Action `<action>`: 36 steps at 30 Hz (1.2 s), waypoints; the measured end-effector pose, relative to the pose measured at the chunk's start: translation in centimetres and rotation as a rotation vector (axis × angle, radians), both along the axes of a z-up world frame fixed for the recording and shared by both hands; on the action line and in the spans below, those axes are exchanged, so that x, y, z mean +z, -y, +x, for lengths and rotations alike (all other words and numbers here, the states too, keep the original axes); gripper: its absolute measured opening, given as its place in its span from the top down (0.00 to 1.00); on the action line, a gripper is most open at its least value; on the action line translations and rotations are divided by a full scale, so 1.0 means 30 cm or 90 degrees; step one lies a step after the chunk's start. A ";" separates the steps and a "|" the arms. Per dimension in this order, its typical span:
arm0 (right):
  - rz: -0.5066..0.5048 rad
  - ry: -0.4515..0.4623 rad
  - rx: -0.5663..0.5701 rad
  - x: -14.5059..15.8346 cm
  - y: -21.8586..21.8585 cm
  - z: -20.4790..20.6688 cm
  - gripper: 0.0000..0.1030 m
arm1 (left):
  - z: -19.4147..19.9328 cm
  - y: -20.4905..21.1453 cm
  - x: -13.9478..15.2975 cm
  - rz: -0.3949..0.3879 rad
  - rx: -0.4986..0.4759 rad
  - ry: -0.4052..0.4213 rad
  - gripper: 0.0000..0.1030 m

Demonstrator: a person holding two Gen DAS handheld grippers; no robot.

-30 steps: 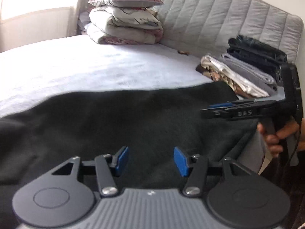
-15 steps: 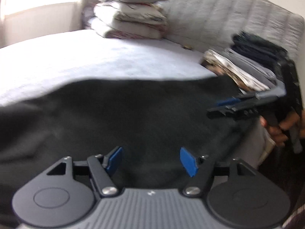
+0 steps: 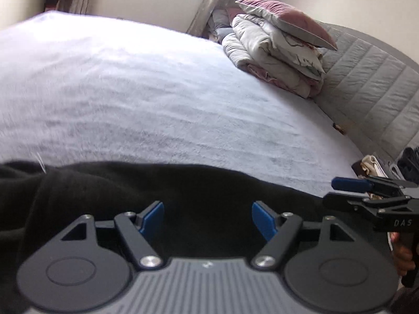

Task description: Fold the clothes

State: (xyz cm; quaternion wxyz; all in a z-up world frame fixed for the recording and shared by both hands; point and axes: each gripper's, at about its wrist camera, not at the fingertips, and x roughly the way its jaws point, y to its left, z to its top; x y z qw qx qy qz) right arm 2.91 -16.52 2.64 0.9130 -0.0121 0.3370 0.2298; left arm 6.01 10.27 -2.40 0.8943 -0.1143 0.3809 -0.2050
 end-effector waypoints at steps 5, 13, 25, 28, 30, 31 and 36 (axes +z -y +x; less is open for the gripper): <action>0.044 -0.037 0.078 -0.017 -0.041 0.128 0.34 | 0.088 -0.015 -0.037 -0.065 -0.012 -0.035 0.36; 0.090 -0.089 0.130 -0.102 -0.124 0.266 0.36 | 0.174 -0.015 -0.026 -0.127 -0.039 -0.061 0.43; 0.109 -0.144 0.197 -0.095 -0.127 0.221 0.69 | 0.241 -0.067 -0.067 -0.222 -0.034 -0.155 0.69; 0.087 -0.147 0.234 -0.088 -0.159 0.183 0.69 | 0.250 -0.083 -0.077 -0.272 -0.034 -0.175 0.69; 0.062 -0.139 0.260 -0.081 -0.188 0.153 0.67 | 0.254 -0.080 -0.087 -0.286 -0.034 -0.189 0.69; 0.051 -0.137 0.272 -0.080 -0.202 0.140 0.67 | 0.254 -0.074 -0.092 -0.280 -0.032 -0.193 0.69; 0.027 -0.134 0.301 -0.085 -0.232 0.104 0.61 | 0.246 -0.046 -0.121 -0.227 -0.008 -0.210 0.76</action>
